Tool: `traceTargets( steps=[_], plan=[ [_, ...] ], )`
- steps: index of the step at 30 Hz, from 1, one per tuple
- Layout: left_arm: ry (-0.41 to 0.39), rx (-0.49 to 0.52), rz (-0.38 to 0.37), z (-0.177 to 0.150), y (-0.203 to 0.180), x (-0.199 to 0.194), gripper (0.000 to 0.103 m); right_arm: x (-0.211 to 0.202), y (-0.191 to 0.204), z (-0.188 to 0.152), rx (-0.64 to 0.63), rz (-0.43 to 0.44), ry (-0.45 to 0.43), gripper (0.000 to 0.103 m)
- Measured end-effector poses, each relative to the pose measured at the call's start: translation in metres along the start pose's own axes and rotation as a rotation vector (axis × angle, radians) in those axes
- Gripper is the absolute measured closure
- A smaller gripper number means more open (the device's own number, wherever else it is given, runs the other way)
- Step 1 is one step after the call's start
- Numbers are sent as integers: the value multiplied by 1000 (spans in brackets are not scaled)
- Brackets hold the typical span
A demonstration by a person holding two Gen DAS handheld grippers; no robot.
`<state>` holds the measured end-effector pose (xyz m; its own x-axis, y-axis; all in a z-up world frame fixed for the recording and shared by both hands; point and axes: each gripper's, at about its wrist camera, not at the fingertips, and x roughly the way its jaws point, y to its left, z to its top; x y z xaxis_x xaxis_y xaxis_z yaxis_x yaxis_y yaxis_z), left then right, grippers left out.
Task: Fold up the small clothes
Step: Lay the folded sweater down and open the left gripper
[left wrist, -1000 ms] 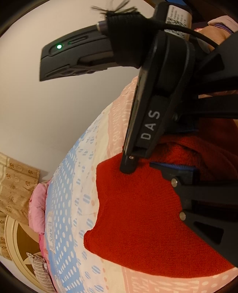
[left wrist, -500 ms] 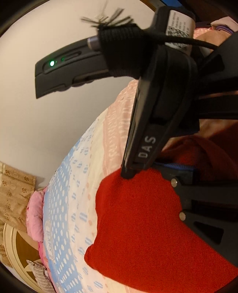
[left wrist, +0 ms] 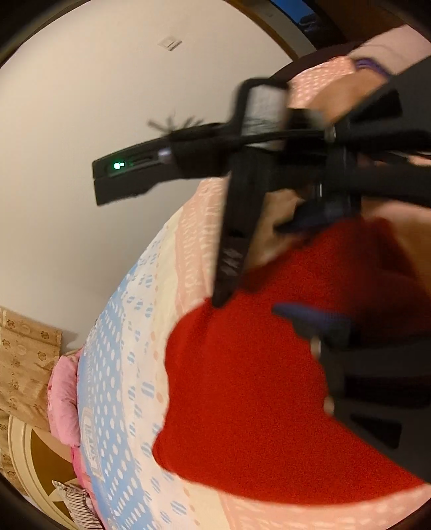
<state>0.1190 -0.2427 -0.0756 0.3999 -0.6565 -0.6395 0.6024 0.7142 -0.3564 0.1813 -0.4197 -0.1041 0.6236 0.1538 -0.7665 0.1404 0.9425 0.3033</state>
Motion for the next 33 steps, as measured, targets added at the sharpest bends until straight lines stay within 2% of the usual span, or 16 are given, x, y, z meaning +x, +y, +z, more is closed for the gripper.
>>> traceTargets(
  steps=[2, 4, 5, 10, 12, 14, 16, 20, 24, 26, 28, 29, 30, 31, 32, 33],
  plan=[
    [-23, 3, -16, -9, 11, -19, 43, -6, 0, -1, 2, 1, -22, 92],
    [-54, -3, -11, -18, 24, -43, 27, -20, -2, -5, 14, 17, -55, 88],
    [-77, -10, -5, -22, 31, -55, 24, -29, -3, -8, 24, 11, -74, 88],
    [-194, -92, 109, -38, 71, -101, 22, -82, -3, -37, 72, 42, -143, 87],
    [-198, -129, 143, -41, 85, -104, 22, -100, 4, -53, 61, 77, -147, 84],
    [-155, -159, 176, -43, 93, -98, 22, -113, 14, -68, 48, 108, -147, 60],
    [-113, -163, 195, -47, 95, -91, 22, -124, 26, -82, 29, 119, -163, 47],
    [-79, -99, 171, -61, 80, -88, 22, -126, 52, -96, -59, 129, -159, 47],
    [-50, 58, 242, -72, 58, -85, 17, -101, 72, -105, -174, 32, -93, 48],
    [-48, 93, 285, -74, 55, -81, 17, -86, 76, -108, -197, -38, -58, 67],
    [-56, 106, 355, -72, 59, -76, 17, -80, 73, -112, -188, -56, -38, 81],
    [-62, 96, 372, -69, 65, -74, 18, -78, 72, -113, -180, -54, -30, 82],
    [-67, 64, 366, -65, 74, -74, 28, -79, 72, -115, -174, -54, -31, 83],
    [-60, 24, 328, -62, 82, -74, 46, -81, 73, -117, -165, -42, -27, 85],
    [-47, -20, 273, -60, 91, -74, 55, -82, 73, -119, -155, -27, -20, 85],
    [-44, -44, 234, -61, 95, -75, 71, -84, 74, -121, -141, 2, -12, 85]
  ],
)
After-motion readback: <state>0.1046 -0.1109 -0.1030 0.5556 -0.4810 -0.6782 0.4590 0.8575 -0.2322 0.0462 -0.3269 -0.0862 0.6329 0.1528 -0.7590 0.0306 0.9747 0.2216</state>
